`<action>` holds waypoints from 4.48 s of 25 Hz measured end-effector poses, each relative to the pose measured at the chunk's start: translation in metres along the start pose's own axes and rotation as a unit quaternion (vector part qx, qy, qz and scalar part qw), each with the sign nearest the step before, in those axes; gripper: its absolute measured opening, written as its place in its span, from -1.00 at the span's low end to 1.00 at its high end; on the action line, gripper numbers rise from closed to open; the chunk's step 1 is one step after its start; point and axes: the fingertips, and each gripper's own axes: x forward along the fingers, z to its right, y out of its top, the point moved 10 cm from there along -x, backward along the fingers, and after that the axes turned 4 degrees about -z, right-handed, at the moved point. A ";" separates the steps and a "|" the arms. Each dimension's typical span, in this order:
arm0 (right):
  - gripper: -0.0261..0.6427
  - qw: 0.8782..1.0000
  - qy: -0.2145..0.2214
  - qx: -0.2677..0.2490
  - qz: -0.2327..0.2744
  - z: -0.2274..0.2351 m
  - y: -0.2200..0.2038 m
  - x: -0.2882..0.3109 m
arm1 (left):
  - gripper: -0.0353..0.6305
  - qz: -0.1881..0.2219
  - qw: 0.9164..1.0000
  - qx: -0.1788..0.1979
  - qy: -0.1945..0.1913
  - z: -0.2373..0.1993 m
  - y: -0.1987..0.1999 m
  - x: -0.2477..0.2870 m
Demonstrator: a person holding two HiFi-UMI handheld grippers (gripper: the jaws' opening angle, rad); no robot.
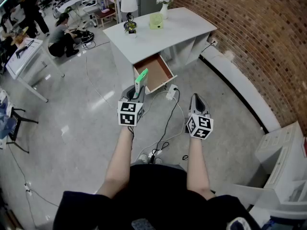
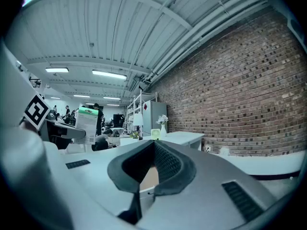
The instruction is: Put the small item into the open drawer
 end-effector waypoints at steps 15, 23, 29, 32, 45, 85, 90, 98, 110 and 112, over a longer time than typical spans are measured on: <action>-0.92 1.000 -0.004 0.027 -0.007 0.000 -0.006 0.014 | -0.63 -0.012 1.000 0.001 -0.018 -0.006 -0.004 0.016; -0.91 0.999 -0.026 0.036 -0.014 0.000 -0.015 0.021 | -0.63 -0.015 0.999 0.011 -0.047 -0.011 -0.006 0.039; -0.91 0.998 -0.045 0.050 -0.013 -0.011 -0.023 0.020 | -0.63 -0.025 0.997 0.022 -0.075 -0.015 -0.014 0.047; -0.91 0.997 -0.048 0.048 -0.018 -0.015 -0.025 0.023 | -0.63 -0.025 0.996 0.024 -0.082 -0.019 -0.015 0.051; -0.91 0.998 -0.042 0.035 -0.029 0.011 -0.022 0.073 | -0.63 -0.023 0.996 0.013 -0.080 -0.023 -0.009 0.107; -0.91 0.913 0.372 -0.060 -0.155 0.122 -0.022 0.511 | -0.63 -0.087 0.970 -0.090 0.209 -0.029 0.021 0.379; -0.91 0.907 0.379 -0.071 -0.170 0.110 -0.030 0.523 | -0.63 -0.100 0.968 -0.095 0.210 -0.033 0.009 0.385; -0.91 0.899 0.383 -0.082 -0.195 0.092 -0.053 0.544 | -0.63 -0.118 0.969 -0.098 0.194 -0.045 -0.015 0.403; -0.91 0.882 0.388 -0.096 -0.248 0.073 -0.145 0.583 | -0.63 -0.156 0.962 -0.147 0.166 -0.069 -0.110 0.460; -0.91 0.878 0.392 -0.102 -0.255 0.070 -0.161 0.589 | -0.63 -0.166 0.959 -0.160 0.163 -0.070 -0.128 0.468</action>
